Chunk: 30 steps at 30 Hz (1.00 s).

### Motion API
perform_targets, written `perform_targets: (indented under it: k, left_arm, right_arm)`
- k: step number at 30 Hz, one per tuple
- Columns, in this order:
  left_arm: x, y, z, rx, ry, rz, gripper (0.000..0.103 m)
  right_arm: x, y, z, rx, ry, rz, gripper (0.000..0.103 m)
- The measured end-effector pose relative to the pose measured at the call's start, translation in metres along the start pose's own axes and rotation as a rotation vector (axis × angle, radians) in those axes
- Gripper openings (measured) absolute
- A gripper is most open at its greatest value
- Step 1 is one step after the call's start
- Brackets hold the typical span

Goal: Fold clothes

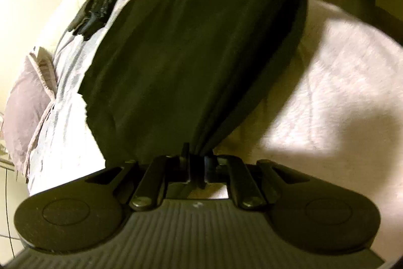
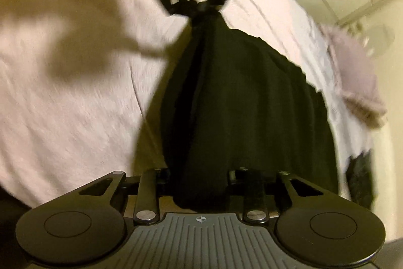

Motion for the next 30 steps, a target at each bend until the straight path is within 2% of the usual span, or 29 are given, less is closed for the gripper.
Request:
perform_targets:
  k: [3, 8, 12, 15, 17, 23, 26, 30]
  left_arm:
    - [0.034, -0.001, -0.005, 0.042, -0.001, -0.011, 0.007]
    - [0.086, 0.0, -0.022, 0.1, -0.079, -0.002, 0.007]
    - [0.109, 0.014, 0.002, 0.121, -0.092, -0.008, 0.007]
    - [0.126, 0.025, 0.023, 0.135, -0.099, -0.013, 0.007]
    - [0.128, 0.043, 0.057, 0.13, -0.091, -0.019, 0.007]
    - [0.102, 0.098, 0.155, 0.093, -0.116, -0.015, 0.008]
    - [0.068, 0.124, 0.198, 0.093, -0.15, -0.006, 0.008]
    - [0.003, 0.154, 0.247, 0.122, -0.223, 0.022, 0.009]
  right_arm:
    - [0.029, 0.007, -0.018, -0.022, 0.046, -0.022, 0.027]
    - [0.079, 0.017, -0.019, -0.041, 0.2, -0.048, 0.027]
    - [0.101, 0.021, -0.037, -0.107, 0.274, -0.068, 0.027]
    - [0.108, 0.025, -0.079, -0.211, 0.272, -0.088, 0.027]
    - [0.108, 0.026, -0.113, -0.285, 0.273, -0.101, 0.027]
    - [0.075, 0.007, -0.207, -0.513, 0.33, -0.113, 0.027]
    - [0.045, -0.012, -0.251, -0.615, 0.369, -0.11, 0.027]
    - [-0.01, -0.058, -0.307, -0.781, 0.446, -0.08, 0.027]
Point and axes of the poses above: each gripper's, at about its wrist camera, not at the fingertips, and x roughly against the way its jaws point, z to its left, y to its top, the point moved 2 cm from there along -x, roughly the way its jaws point, and after that the axes turned 8 degrees about -y, right-handed, at the moved point
